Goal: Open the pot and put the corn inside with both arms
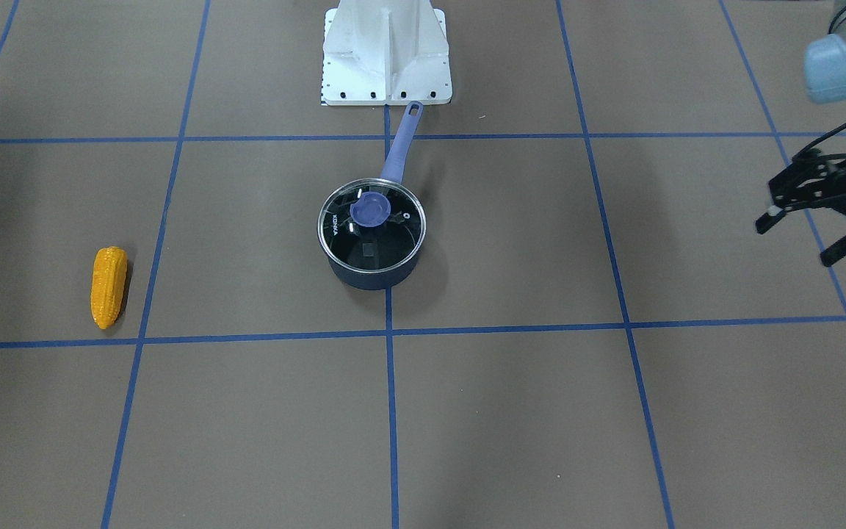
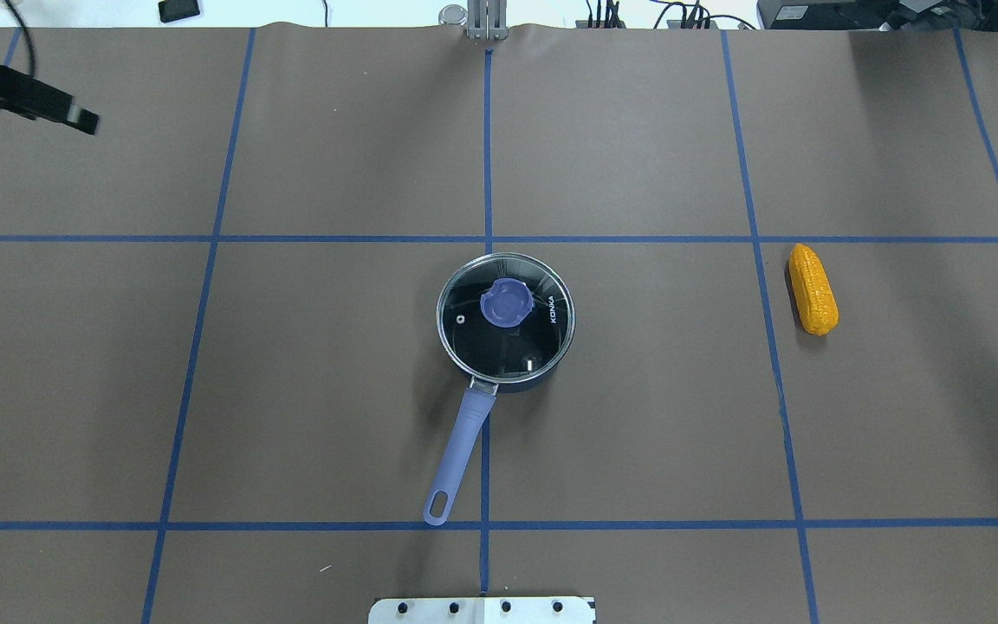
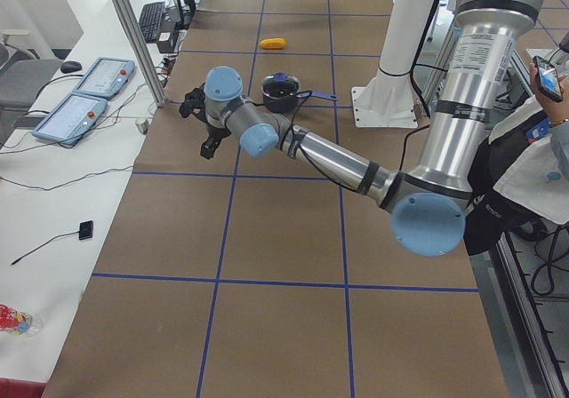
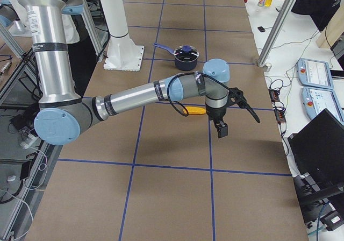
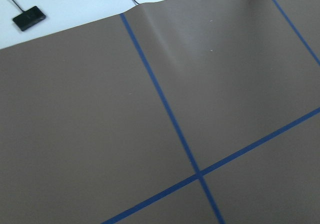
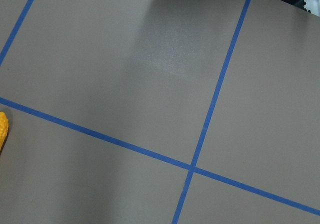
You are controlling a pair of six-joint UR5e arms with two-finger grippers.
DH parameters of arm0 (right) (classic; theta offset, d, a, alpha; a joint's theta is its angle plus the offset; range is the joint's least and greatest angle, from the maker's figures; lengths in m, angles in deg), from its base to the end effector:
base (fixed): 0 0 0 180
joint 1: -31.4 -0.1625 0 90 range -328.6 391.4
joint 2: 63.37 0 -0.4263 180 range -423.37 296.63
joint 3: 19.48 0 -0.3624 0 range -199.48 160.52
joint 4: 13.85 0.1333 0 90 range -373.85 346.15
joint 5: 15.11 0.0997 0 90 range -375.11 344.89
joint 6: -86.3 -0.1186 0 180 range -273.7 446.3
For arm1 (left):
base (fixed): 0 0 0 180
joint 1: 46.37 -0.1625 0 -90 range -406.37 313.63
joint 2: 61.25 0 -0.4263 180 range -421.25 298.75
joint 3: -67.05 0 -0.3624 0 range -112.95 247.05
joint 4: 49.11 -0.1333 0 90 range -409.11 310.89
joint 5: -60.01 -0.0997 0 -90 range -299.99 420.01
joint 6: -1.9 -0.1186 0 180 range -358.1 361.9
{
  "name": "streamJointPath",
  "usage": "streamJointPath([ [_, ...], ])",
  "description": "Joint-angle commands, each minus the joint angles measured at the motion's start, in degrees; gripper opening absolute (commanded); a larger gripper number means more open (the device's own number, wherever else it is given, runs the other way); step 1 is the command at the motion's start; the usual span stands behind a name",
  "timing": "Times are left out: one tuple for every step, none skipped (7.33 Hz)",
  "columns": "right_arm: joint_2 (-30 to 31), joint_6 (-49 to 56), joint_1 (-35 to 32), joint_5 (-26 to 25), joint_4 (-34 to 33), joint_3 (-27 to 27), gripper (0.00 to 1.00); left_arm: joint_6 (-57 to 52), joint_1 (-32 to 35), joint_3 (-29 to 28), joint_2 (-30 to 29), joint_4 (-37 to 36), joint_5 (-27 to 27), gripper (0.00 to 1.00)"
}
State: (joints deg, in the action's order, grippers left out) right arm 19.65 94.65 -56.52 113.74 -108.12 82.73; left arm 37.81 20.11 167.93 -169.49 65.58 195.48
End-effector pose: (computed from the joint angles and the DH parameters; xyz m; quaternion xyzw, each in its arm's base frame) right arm 0.0402 -0.5160 0.5301 0.1403 -0.3226 -0.1280 0.9273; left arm 0.1852 -0.5476 0.3597 0.1916 0.5062 0.0851 0.8365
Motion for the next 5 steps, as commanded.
streamJointPath([
  [0.04, 0.0, 0.03, 0.0, 0.05, -0.08, 1.0, 19.14, -16.13, -0.42, -10.27, -4.0, -13.15, 0.98],
  [0.04, 0.0, 0.03, 0.0, -0.04, -0.08, 1.0, 20.85, -19.34, -0.07, -16.15, -13.44, -17.74, 0.98],
  [0.04, 0.0, 0.12, 0.0, -0.04, -0.08, 1.0, 23.22, -23.2, -0.41, -19.86, -18.49, -20.92, 0.98],
  [0.13, 0.0, 0.12, -0.09, -0.04, -0.17, 1.0, 26.38, -26.98, -2.16, -24.69, -21.06, -23.82, 0.98],
  [0.13, 0.0, 0.12, 0.0, -0.04, -0.26, 1.0, 28.58, -29.02, -4.35, -29.78, -25.96, -25.33, 0.98],
])
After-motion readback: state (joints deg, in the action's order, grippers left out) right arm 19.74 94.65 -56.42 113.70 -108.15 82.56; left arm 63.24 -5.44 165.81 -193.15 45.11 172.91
